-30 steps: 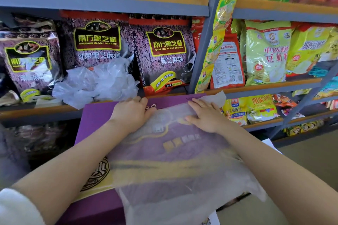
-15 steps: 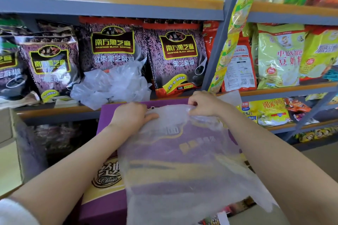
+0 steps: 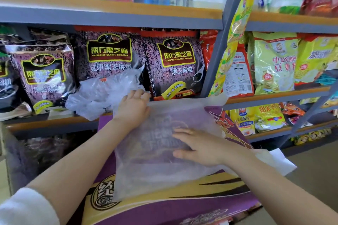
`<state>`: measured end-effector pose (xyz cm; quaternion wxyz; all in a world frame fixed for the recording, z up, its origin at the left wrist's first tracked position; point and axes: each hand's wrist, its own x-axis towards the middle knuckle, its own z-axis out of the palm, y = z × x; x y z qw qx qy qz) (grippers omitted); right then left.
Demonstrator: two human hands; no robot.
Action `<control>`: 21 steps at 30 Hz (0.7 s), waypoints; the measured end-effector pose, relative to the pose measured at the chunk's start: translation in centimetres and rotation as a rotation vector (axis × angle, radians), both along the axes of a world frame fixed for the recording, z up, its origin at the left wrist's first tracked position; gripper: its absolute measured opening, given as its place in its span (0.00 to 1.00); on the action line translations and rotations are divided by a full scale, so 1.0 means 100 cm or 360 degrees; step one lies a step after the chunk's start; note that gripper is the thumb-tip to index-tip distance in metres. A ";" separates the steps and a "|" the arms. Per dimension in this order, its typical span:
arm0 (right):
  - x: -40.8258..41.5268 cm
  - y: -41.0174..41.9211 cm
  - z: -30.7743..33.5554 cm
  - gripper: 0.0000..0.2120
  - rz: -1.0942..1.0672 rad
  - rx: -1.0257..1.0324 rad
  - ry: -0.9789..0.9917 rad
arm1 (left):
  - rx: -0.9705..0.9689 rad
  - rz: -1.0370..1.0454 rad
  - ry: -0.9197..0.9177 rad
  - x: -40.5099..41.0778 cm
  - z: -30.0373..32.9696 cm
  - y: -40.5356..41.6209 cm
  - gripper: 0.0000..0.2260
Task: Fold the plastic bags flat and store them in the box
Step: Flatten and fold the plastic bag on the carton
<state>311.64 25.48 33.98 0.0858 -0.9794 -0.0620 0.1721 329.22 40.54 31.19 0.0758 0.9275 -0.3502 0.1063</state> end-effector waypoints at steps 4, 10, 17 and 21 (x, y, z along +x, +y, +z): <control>0.010 -0.004 -0.020 0.33 -0.0051 -0.0070 -0.0089 | -0.0254 -0.0505 0.0414 -0.064 0.015 0.008 0.18; 0.019 -0.015 -0.030 0.31 -0.0161 -0.0066 -0.0163 | 0.0100 -0.0511 0.0551 -0.125 0.003 0.028 0.36; -0.026 -0.054 -0.009 0.35 0.0018 0.0393 -0.0347 | -0.0221 -0.0358 0.0511 -0.140 -0.018 0.033 0.33; -0.050 -0.076 -0.006 0.28 0.0109 0.0177 -0.0400 | -0.0374 -0.0267 0.0504 -0.150 -0.021 0.032 0.28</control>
